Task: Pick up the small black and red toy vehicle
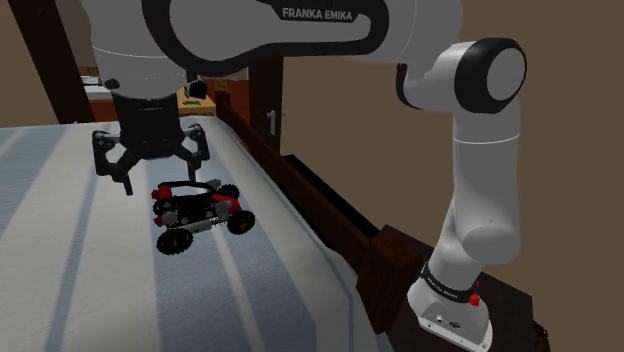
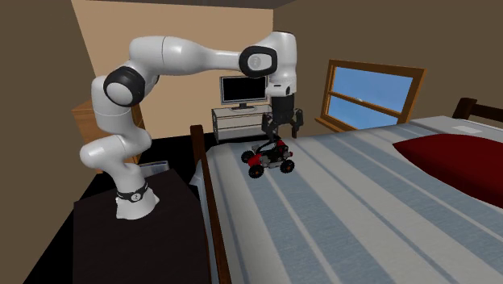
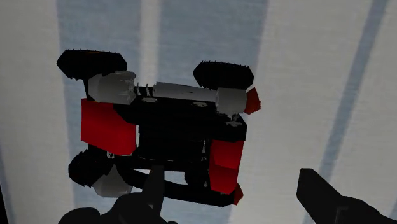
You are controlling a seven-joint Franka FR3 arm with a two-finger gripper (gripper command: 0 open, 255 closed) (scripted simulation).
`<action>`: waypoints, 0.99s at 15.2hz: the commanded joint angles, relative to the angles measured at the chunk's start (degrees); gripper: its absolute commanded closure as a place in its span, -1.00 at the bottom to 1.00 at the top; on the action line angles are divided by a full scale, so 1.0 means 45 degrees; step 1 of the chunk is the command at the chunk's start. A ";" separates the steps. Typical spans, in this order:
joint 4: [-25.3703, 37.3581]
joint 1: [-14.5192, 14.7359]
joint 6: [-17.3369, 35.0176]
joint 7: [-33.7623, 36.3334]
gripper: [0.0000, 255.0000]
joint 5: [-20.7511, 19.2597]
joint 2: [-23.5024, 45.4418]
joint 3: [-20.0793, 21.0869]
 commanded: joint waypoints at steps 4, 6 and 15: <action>-0.0753 -0.0142 0.0676 0.0069 -1.00 0.0034 -0.0085 -0.0009; -0.0791 -0.0155 0.0697 0.0067 1.00 0.0045 -0.0105 -0.0007; -0.0553 -0.0105 0.0496 0.0053 1.00 0.0027 -0.0065 -0.0005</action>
